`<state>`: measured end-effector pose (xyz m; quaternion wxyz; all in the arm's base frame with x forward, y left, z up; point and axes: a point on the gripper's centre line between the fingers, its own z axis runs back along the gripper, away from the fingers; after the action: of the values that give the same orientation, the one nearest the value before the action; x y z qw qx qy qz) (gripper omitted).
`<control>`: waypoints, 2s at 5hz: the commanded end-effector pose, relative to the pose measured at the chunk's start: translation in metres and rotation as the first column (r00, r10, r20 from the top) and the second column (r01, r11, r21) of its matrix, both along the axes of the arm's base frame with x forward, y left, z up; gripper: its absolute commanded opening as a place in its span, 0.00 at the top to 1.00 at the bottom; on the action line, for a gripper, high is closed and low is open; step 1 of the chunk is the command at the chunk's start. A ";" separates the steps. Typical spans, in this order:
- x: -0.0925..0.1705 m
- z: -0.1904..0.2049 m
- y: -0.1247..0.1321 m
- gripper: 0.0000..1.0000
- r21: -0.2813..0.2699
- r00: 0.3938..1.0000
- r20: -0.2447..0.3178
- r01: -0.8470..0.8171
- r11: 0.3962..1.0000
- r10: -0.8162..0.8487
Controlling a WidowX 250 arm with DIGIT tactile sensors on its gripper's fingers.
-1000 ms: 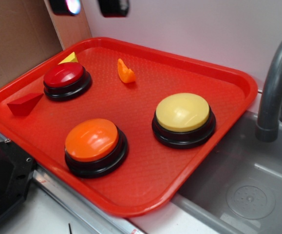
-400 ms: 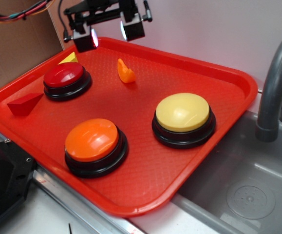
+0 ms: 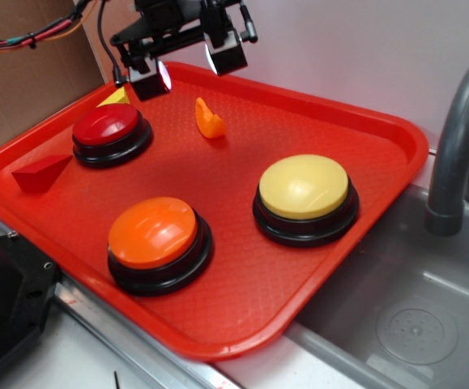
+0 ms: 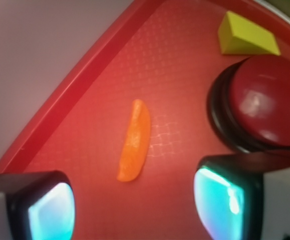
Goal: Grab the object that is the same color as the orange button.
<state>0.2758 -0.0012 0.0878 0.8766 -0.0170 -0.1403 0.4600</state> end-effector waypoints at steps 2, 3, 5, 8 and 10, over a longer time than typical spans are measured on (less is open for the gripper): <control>0.018 -0.038 0.018 0.00 0.033 0.996 -0.092 0.012 0.999 -0.008; 0.023 -0.051 0.016 0.00 0.038 0.991 -0.131 0.025 0.999 -0.020; 0.017 -0.049 0.011 1.00 0.017 0.993 -0.107 0.040 0.999 -0.038; -0.024 0.075 -0.024 1.00 -0.068 0.830 -0.126 0.540 0.839 -0.544; -0.074 0.128 0.003 1.00 -0.096 0.703 -0.049 0.703 0.704 -0.709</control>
<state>0.1969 -0.0129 0.2069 0.9912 -0.0731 -0.0531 0.0972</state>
